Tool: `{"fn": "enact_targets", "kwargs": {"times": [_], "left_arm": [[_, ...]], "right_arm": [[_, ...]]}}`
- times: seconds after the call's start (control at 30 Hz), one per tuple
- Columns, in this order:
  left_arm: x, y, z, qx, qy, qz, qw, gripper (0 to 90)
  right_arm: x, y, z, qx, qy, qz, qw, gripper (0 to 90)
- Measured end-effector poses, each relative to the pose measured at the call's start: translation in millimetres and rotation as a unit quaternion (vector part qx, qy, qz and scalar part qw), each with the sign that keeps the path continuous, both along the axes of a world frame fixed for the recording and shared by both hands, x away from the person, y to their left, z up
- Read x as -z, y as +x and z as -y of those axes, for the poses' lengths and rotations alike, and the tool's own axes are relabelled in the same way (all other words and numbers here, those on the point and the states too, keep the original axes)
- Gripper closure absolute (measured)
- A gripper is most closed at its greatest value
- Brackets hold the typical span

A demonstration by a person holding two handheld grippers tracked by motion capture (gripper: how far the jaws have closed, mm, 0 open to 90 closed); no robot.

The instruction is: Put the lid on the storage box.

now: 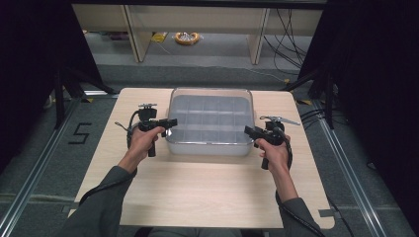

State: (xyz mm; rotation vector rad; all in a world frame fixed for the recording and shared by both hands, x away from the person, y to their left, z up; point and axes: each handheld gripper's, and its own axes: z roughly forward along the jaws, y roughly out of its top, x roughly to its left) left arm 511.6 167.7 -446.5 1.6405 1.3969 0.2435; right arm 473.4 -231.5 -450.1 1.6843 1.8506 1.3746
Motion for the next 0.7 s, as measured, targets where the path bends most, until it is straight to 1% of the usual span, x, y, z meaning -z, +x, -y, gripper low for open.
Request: {"fn": "enact_targets", "kwargs": {"times": [0.03, 0.07, 0.1, 0.13, 0.17, 0.2, 0.23, 0.27, 0.3, 0.33, 0.37, 0.4, 0.43, 0.47, 0.5, 0.53, 0.57, 0.6, 0.67, 0.7], "left_arm": [[0.2, 0.0, 0.2, -0.001, 0.001, 0.002, 1.0, 52.4], [0.1, -0.1, -0.5, 0.005, 0.008, 0.001, 1.0, 52.4], [0.1, -0.1, -0.5, 0.005, 0.008, 0.001, 1.0, 52.4], [0.1, -0.2, 0.0, 0.003, 0.007, 0.001, 1.0, 52.4], [0.1, -0.2, 0.0, 0.003, 0.008, 0.002, 1.0, 52.3], [0.3, 0.0, -0.1, 0.002, 0.007, 0.002, 1.0, 52.3], [0.7, 0.1, 0.5, -0.001, 0.0, 0.005, 1.0, 52.3], [0.7, 0.1, 0.5, -0.001, 0.0, 0.005, 1.0, 52.3], [0.8, -0.2, 0.2, -0.003, 0.0, 0.006, 1.0, 52.3], [0.8, -0.2, 0.2, -0.003, 0.0, 0.006, 1.0, 52.2], [0.8, -0.5, -0.2, -0.004, 0.002, 0.007, 1.0, 52.2], [1.2, -1.0, -1.3, -0.006, 0.009, 0.01, 0.9999, 51.2], [1.2, -1.0, -1.3, -0.006, 0.009, 0.01, 0.9999, 50.5], [1.6, -0.8, -1.2, -0.009, 0.004, 0.012, 0.9999, 50.5], [1.7, -0.6, -2.7, -0.004, 0.011, 0.01, 0.9999, 50.4], [1.7, -0.5, -2.0, -0.001, 0.018, 0.013, 0.9997, 49.8], [1.7, -0.5, -2.0, -0.001, 0.018, 0.013, 0.9997, 48.7], [0.8, -0.1, -1.1, 0.002, 0.025, 0.008, 0.9997, 48.0], [3.5, 1.9, -0.9, 0.001, 0.018, -0.004, 0.9998, 46.8], [3.5, 1.9, -0.9, 0.001, 0.018, -0.004, 0.9998, 46.6]], "right_arm": [[-0.6, -0.9, -1.3, 0.004, 0.007, -0.006, 0.9999, 54.4], [-2.2, -2.5, -1.2, 0.003, 0.012, -0.012, 0.9999, 54.3], [-2.2, -2.5, -1.2, 0.003, 0.012, -0.012, 0.9999, 54.3], [-0.5, -1.1, -0.6, 0.005, 0.007, -0.006, 0.9999, 54.2], [-1.8, -2.1, -1.4, 0.005, 0.013, -0.012, 0.9998, 53.9], [-0.4, -0.7, -0.7, 0.002, 0.004, -0.002, 1.0, 53.4], [0.2, 0.7, 0.6, -0.004, -0.011, 0.007, 0.9999, 53.1], [-0.5, 0.3, 0.3, -0.006, -0.011, 0.004, 0.9999, 52.9], [0.1, 1.0, -0.3, -0.007, -0.012, 0.007, 0.9999, 52.6], [-1.1, 0.3, -1.5, -0.005, -0.01, 0.001, 0.9999, 52.2], [-1.1, 0.3, -1.5, -0.005, -0.01, 0.001, 0.9999, 52.2], [-1.7, -0.1, -4.5, -0.004, -0.012, -0.003, 0.9999, 51.7], [-1.7, -0.1, -4.5, -0.004, -0.012, -0.003, 0.9999, 51.7], [-1.3, 0.5, -5.8, -0.004, -0.01, -0.002, 0.9999, 51.6], [-0.9, 2.1, -6.7, -0.008, -0.015, 0.004, 0.9999, 50.9], [-0.9, 2.4, -6.8, -0.007, -0.016, 0.004, 0.9998, 50.9], [-0.9, 2.4, -6.8, -0.007, -0.016, 0.004, 0.9998, 50.9], [-0.8, 2.8, -7.4, -0.007, -0.014, 0.004, 0.9999, 50.8], [0.4, 3.1, -7.4, -0.003, -0.016, 0.006, 0.9999, 50.3], [0.4, 3.1, -7.4, -0.003, -0.016, 0.006, 0.9999, 50.3]]}}
